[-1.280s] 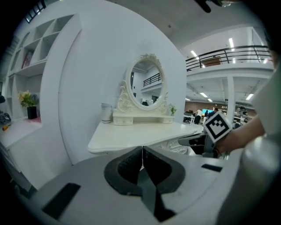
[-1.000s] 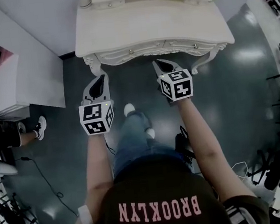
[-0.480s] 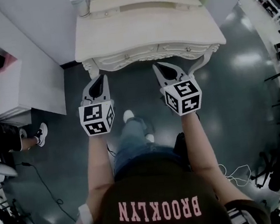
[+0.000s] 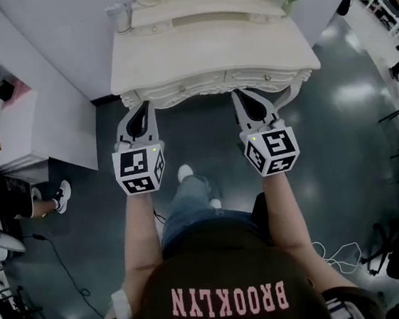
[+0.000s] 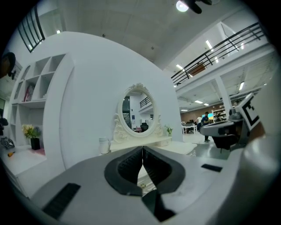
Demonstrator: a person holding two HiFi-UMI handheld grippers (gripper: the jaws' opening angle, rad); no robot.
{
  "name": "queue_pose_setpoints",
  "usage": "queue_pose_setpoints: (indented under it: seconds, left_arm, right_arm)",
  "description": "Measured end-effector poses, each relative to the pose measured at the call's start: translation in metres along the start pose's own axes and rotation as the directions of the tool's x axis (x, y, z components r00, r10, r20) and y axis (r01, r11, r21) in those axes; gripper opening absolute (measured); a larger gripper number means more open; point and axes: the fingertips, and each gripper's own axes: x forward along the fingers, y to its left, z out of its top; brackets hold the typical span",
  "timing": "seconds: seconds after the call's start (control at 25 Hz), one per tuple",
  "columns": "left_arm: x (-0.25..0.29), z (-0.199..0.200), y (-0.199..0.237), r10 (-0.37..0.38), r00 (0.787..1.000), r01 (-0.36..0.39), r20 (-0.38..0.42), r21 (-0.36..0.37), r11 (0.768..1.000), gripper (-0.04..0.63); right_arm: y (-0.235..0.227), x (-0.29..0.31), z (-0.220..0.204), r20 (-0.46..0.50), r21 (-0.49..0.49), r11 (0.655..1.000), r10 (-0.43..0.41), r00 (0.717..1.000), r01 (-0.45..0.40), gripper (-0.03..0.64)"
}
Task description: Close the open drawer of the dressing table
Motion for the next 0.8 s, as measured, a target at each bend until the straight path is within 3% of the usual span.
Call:
queue_pose_setpoints:
  seconds: [0.8]
  left_arm:
    - [-0.007,0.039,0.011,0.026,0.997,-0.028,0.077,0.016,0.999,0.005]
  right_arm:
    - [-0.011,-0.013,0.029,0.055,-0.007,0.999,-0.039,0.998,0.04,-0.003]
